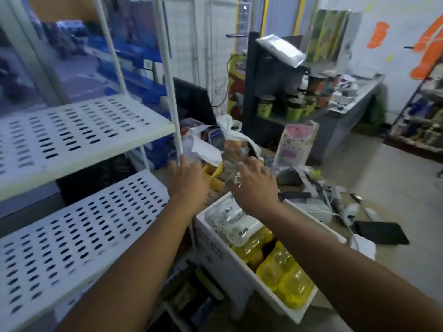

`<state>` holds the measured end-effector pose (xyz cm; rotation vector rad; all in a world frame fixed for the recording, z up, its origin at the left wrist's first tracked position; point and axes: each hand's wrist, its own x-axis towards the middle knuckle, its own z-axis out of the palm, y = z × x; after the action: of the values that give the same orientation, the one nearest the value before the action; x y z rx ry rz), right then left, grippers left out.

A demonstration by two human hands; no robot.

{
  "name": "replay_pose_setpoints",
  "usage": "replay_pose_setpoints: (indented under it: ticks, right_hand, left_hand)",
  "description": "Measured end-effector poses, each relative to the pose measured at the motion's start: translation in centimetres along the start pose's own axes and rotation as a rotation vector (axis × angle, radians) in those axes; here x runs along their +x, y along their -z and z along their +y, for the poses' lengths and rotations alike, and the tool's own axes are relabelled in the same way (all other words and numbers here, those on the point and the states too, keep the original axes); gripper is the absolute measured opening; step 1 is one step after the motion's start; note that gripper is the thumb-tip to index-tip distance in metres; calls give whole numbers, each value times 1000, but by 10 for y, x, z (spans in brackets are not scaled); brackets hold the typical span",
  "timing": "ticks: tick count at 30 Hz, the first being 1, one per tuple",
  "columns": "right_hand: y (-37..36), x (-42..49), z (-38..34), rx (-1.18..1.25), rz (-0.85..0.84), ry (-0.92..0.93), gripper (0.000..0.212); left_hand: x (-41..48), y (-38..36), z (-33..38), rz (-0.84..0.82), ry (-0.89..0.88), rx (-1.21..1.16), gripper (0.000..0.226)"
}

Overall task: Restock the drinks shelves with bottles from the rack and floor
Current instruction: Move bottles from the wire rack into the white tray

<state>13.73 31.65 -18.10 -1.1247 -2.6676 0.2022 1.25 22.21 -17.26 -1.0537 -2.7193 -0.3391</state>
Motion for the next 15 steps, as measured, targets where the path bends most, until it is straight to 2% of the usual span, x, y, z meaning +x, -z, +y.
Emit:
replay_pose_setpoints:
  ticks: [3,6,11,15]
  right_hand:
    - [28,3,-29,17,22,167,59]
    - [50,3,-66,38,41,327,60]
    - [69,-7,-140,119,99,546,59]
    - [71,-18,-200,166,99,652,60]
  left_hand:
    - [-14,38,-13,92,109,29,38]
    - [-31,77,-35,183,205,88,33]
    - [-63,131,-85,237,332,172,37]
    - [-85,162,-126,288,428,225,37]
